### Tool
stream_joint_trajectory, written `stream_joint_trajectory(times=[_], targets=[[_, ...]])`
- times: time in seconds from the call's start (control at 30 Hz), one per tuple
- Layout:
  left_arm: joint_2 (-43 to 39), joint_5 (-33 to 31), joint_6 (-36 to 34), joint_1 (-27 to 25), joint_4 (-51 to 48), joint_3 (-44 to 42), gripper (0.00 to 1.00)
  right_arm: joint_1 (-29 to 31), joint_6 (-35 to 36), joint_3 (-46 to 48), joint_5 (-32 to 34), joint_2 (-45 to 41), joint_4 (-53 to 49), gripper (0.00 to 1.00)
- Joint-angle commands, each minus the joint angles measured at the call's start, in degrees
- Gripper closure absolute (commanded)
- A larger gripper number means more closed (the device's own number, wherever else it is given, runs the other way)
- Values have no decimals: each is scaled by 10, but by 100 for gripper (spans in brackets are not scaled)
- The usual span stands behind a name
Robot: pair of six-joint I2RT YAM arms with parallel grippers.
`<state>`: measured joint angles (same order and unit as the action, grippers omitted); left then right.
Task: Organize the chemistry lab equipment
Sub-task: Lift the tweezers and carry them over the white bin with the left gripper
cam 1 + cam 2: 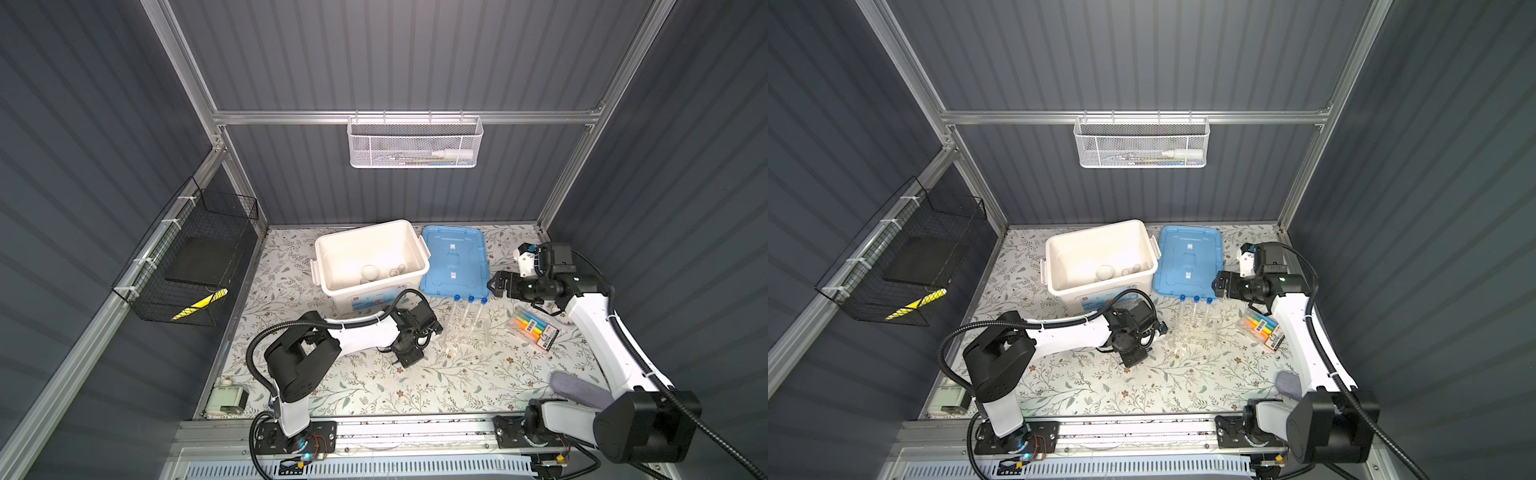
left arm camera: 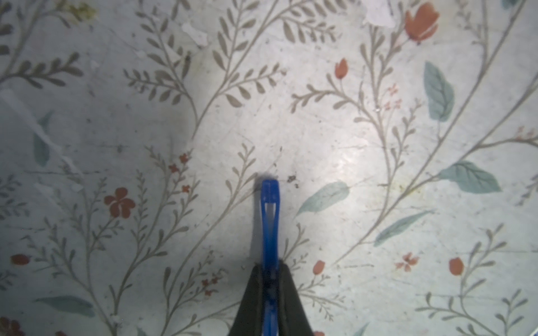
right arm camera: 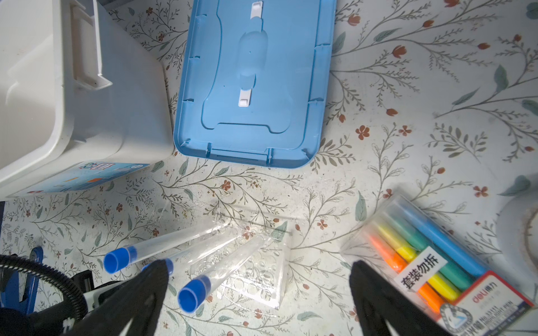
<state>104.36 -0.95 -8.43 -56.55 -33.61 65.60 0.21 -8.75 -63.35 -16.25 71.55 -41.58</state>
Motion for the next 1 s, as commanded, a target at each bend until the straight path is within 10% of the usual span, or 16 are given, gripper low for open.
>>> stream_joint_trajectory(times=[0.0, 0.5, 0.97], targets=[[-32, -36, 29, 6, -23, 26, 90, 3, 4, -14, -4, 4, 3, 1], [-133, -141, 55, 31, -137, 185, 88, 3, 0, -24, -14, 14, 12, 1], [-137, -175, 82, 200, -144, 271, 88, 3, 1, -31, -19, 28, 14, 1]])
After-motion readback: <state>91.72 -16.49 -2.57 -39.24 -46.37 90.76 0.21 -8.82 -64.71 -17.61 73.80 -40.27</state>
